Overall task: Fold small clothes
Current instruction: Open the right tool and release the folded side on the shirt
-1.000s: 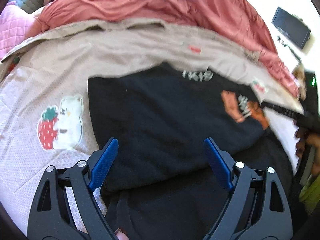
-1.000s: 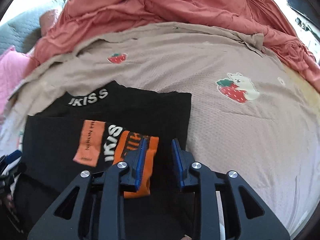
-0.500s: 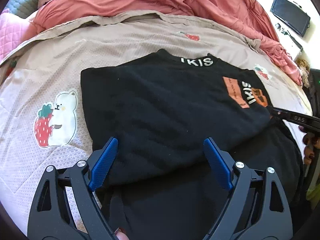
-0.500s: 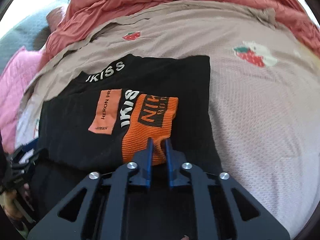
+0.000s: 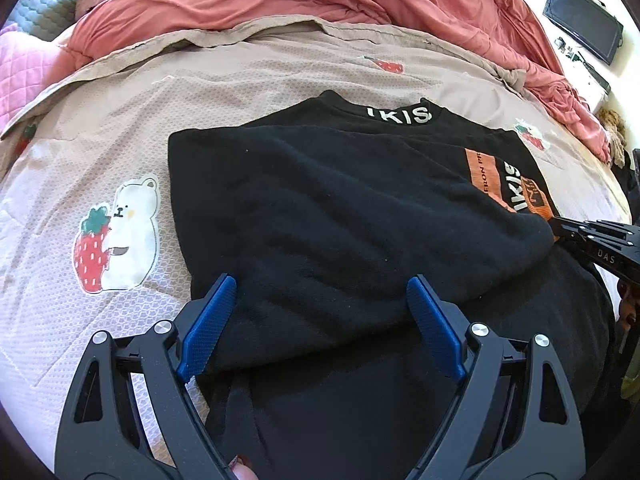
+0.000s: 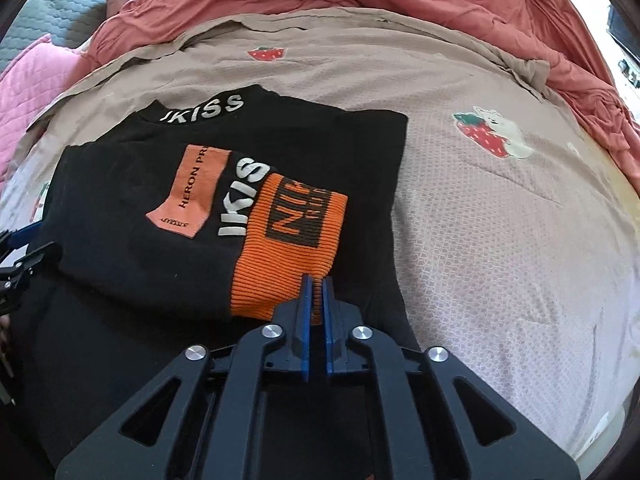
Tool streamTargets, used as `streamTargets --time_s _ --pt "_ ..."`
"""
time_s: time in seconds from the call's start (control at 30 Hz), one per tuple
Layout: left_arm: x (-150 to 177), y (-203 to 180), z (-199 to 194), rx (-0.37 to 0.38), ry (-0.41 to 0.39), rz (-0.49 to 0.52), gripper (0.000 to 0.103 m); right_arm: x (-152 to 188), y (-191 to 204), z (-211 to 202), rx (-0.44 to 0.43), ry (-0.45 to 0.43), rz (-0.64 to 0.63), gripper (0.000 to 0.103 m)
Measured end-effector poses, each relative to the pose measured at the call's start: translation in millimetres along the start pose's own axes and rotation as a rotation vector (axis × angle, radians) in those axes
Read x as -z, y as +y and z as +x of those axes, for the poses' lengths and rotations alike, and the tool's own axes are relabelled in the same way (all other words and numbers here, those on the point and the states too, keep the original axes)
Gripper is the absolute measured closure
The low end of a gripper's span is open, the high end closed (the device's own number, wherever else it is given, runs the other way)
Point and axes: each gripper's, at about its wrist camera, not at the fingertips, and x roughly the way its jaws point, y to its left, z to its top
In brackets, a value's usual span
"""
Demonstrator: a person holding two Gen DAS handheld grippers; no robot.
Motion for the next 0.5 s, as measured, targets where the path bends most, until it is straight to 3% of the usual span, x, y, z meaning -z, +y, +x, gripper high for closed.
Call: streamTargets --time_s 0.03,0.23,0.5 --pt "-1 0 -3 0.005 -0.007 -0.008 0.023 -1 -2 -3 0.003 -0.001 0.012 0.085" --pt "-11 -8 -35 0.066 -0.124 0.009 0.023 -6 1 -32 -0.034 -0.109 0.035 0.075" --pt "-1 -30 -6 0.009 -0.024 0.130 0.022 -21 44 -30 -0.093 -0.119 -0.059 0.063"
